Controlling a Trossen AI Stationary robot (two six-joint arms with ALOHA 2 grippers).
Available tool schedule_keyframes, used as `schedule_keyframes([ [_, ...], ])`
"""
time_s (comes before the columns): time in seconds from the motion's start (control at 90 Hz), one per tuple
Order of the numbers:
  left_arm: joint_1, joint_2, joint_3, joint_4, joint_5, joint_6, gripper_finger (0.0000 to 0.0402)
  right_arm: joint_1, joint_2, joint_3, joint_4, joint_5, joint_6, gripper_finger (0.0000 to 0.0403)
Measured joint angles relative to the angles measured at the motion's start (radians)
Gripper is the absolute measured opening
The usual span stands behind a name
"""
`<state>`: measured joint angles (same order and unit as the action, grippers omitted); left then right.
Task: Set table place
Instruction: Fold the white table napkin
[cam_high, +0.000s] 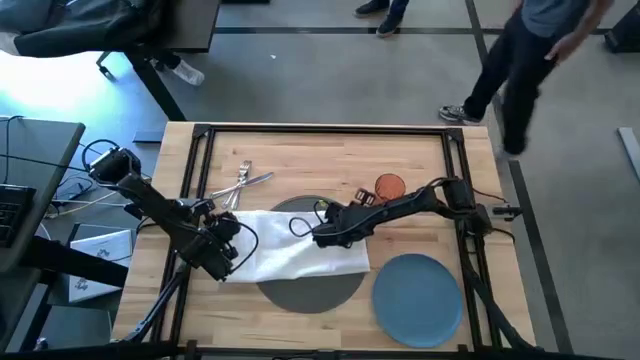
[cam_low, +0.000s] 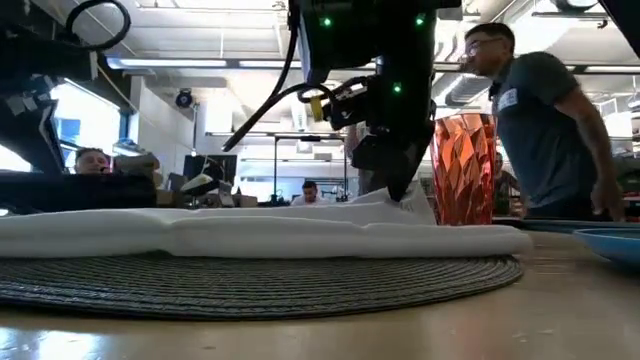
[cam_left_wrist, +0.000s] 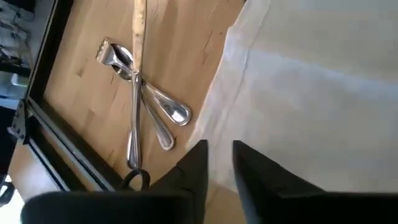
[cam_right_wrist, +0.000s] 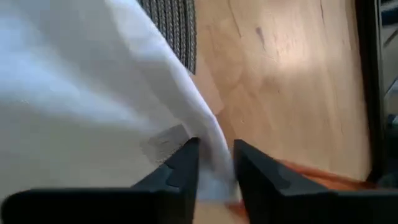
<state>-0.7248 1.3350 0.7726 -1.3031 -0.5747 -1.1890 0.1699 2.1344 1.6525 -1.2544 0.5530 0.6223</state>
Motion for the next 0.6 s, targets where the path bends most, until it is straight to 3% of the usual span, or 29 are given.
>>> schedule_keyframes([
  [0.122, -0.016, -0.013, 0.095, -0.051, 0.046, 0.062, 0.0117, 0.003, -0.061, 0.037, -0.023, -0.051, -0.070, 0.0159],
  [0.244, -0.066, -0.057, 0.133, 0.095, 0.091, 0.140, 0.0129, 0.031, -0.135, 0.034, 0.015, -0.249, -0.213, 0.0189],
  [0.444, -0.155, -0.072, 0.017, 0.425, 0.149, 0.184, 0.0128, 0.127, -0.183, -0.136, 0.390, -0.415, -0.377, 0.0197],
  [0.6, -0.188, -0.054, -0.117, 0.587, 0.194, 0.115, 0.0128, 0.152, -0.176, -0.341, 0.692, -0.504, -0.333, 0.0197],
])
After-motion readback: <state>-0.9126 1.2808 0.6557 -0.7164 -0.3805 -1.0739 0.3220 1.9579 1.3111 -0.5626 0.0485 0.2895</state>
